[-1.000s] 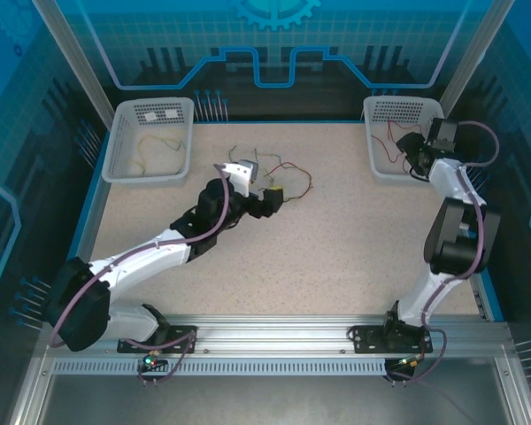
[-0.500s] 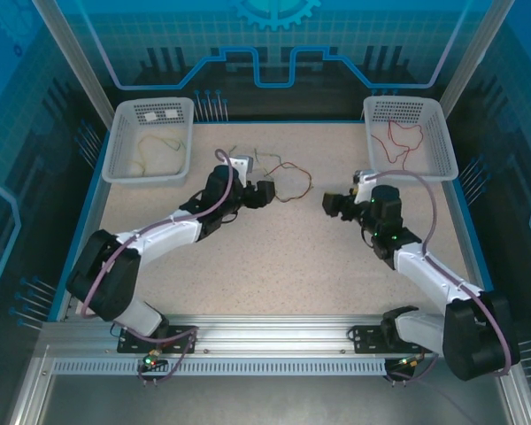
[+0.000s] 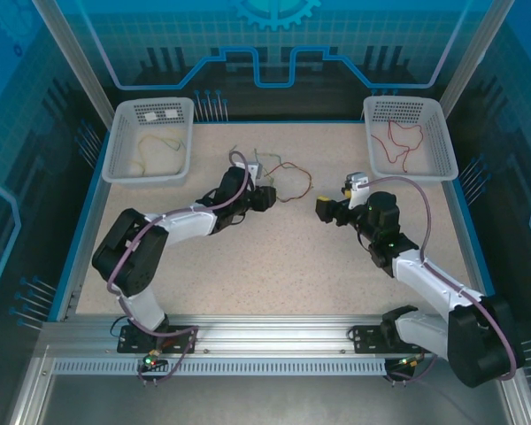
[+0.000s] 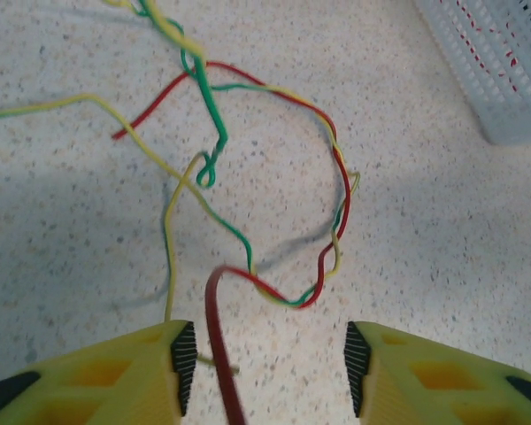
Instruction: Untangle the cables
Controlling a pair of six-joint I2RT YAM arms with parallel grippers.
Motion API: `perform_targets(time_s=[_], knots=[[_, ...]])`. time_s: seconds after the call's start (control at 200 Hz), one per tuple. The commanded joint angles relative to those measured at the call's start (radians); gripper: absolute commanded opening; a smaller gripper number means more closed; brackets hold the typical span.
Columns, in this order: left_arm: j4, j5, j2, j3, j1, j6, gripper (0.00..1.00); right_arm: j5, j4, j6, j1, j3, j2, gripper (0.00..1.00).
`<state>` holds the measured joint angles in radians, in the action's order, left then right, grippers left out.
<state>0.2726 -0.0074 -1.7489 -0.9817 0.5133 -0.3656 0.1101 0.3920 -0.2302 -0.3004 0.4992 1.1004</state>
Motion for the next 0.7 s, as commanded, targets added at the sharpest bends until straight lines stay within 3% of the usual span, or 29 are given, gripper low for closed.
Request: perform_targets(time_s=[0.0, 0.08, 0.195, 0.295, 0.47, 0.695], knots=[[0.024, -0.028, -0.022, -0.041, -0.001, 0.027, 0.45, 0.02, 0.014, 0.029, -0.017, 0.003, -0.038, 0.86], [0.006, -0.059, -0.036, -0.057, -0.001, 0.039, 0.25, 0.022, 0.014, 0.035, -0.022, -0.016, -0.057, 0.86], [-0.024, -0.073, -0.052, -0.082, -0.001, 0.055, 0.19, 0.014, 0.012, 0.032, -0.023, -0.039, -0.082, 0.87], [-0.06, -0.077, -0.046, -0.091, 0.0, 0.05, 0.0, 0.011, 0.004, 0.032, -0.026, -0.047, -0.104, 0.87], [-0.011, -0.03, 0.039, -0.035, 0.011, 0.018, 0.0, 0.059, -0.002, 0.057, -0.039, -0.039, -0.089, 0.88], [0.057, -0.002, 0.175, 0.041, 0.059, 0.015, 0.0, -0.01, 0.062, 0.148, -0.163, -0.037, -0.028, 0.9]])
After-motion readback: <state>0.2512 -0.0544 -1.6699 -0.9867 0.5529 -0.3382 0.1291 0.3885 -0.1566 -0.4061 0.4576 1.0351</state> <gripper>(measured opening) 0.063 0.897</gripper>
